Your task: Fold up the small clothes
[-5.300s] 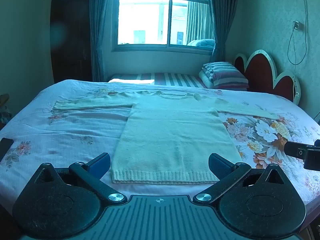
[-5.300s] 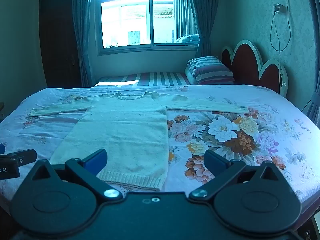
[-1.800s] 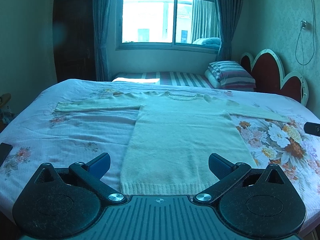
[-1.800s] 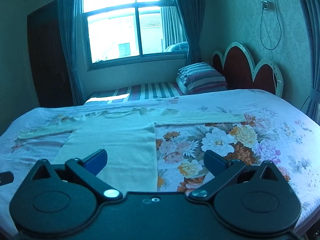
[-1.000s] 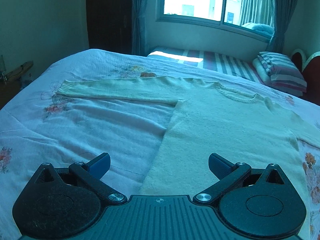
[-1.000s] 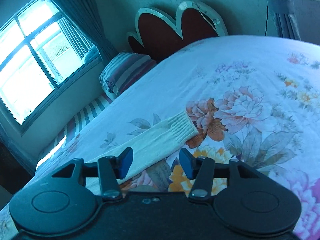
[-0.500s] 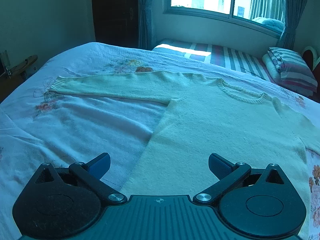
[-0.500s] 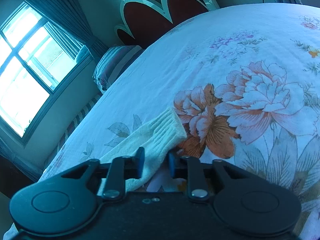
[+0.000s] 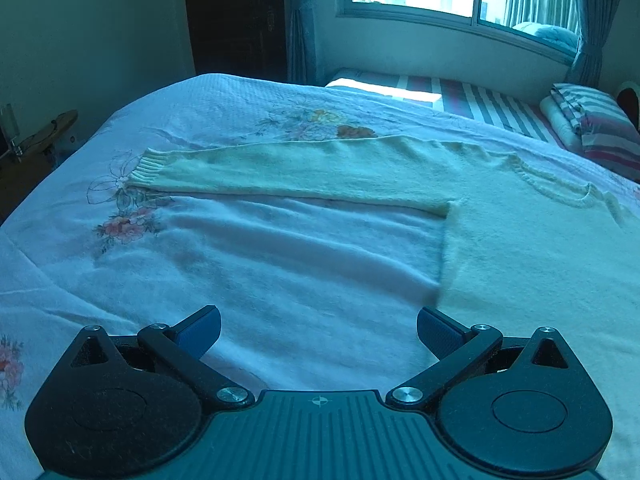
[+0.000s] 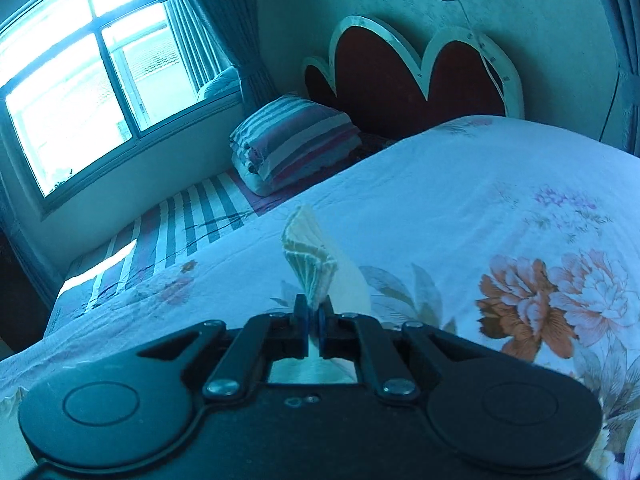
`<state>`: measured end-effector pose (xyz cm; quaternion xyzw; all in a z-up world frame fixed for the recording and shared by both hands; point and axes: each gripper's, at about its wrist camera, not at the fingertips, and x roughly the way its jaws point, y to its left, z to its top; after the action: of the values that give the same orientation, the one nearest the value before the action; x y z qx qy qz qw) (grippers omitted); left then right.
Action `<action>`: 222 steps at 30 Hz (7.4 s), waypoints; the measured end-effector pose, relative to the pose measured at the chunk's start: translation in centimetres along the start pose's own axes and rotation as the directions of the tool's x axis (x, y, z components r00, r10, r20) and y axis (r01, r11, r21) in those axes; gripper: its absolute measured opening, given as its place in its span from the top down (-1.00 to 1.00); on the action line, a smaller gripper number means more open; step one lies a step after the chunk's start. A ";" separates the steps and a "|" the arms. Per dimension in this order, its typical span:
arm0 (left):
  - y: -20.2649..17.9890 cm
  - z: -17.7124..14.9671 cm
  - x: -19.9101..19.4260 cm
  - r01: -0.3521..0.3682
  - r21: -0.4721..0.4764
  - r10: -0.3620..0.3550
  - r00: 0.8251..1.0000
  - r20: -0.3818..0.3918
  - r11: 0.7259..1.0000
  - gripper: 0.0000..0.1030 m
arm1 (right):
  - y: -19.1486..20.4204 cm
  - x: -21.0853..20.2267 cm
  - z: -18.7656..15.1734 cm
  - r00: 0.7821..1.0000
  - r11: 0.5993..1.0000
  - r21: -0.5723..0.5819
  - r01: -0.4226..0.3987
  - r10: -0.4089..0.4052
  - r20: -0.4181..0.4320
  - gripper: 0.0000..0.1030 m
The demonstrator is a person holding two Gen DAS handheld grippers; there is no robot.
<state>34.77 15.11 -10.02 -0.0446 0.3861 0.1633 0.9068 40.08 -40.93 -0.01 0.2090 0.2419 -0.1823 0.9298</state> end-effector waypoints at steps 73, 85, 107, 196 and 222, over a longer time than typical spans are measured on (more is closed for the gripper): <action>-14.4 10.9 15.4 0.537 -0.166 -0.542 0.840 0.018 0.827 0.94 | 13.2 -0.8 -11.2 0.952 0.963 -0.061 -0.262 0.247 -0.182 0.40; -13.2 9.4 17.4 0.505 -0.135 -0.512 0.859 -0.017 0.852 0.94 | 14.0 1.7 -12.1 0.957 0.981 -0.093 -0.171 0.143 -0.254 0.46; -13.3 11.3 18.1 0.382 -0.072 -0.383 0.924 -0.004 0.921 0.93 | 17.3 8.9 -6.0 0.961 0.956 -0.171 -0.237 0.204 -0.188 0.45; 24.3 4.4 22.8 0.366 -0.694 -0.262 0.930 0.256 0.620 0.27 | 20.0 -6.4 -12.2 0.991 0.963 -0.264 -0.055 0.021 -0.130 0.32; -5.2 13.9 12.0 0.539 -0.177 -0.495 0.835 0.242 0.823 0.95 | 10.6 -2.3 -9.3 0.989 0.979 -0.192 -0.066 0.039 -0.141 0.30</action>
<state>53.84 16.23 -9.16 -0.2408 0.2510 -0.0412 0.9367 39.39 -26.97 -3.03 0.1345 0.3160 -0.1181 0.9317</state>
